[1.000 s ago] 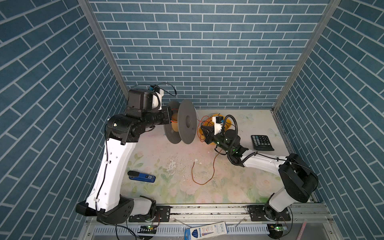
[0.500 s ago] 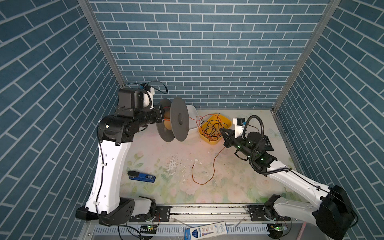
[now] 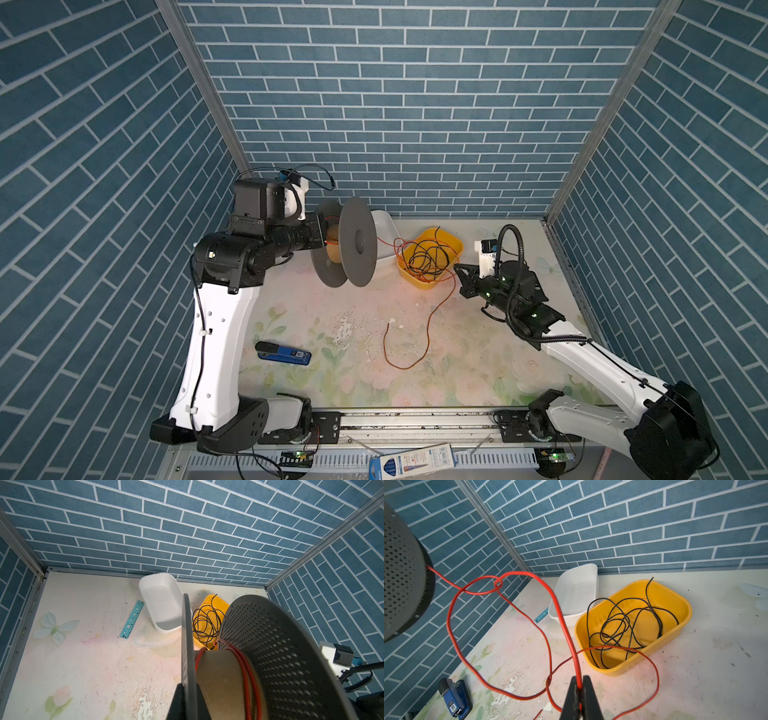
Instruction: Wrap the cables
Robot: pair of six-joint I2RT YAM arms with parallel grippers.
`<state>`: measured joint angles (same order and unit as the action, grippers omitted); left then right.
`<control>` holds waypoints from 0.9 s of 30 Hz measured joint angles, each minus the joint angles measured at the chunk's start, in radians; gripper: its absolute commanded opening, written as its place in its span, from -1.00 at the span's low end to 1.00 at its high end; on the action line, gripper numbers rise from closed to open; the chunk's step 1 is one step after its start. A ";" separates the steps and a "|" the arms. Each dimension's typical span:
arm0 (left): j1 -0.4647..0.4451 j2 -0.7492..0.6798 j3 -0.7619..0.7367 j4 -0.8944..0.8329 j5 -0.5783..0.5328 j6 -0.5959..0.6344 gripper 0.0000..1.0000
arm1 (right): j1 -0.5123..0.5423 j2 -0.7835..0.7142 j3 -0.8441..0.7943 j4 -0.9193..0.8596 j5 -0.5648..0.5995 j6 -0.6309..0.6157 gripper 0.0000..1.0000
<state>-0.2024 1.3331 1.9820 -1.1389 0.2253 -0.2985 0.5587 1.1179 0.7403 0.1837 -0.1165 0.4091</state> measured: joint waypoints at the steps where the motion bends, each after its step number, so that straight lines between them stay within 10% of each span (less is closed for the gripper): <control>1: 0.000 0.000 0.002 -0.005 -0.003 0.003 -1.00 | -0.004 0.001 0.001 -0.008 0.000 -0.007 -1.00; 27: 0.002 -0.003 0.026 -0.076 -0.019 0.096 -1.00 | -0.059 0.219 0.483 -0.568 0.486 -0.367 -0.87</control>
<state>-0.2005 1.3296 2.0079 -1.2152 0.2062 -0.2028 0.4999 1.3369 1.2236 -0.3840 0.3691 0.0425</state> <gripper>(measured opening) 0.085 0.071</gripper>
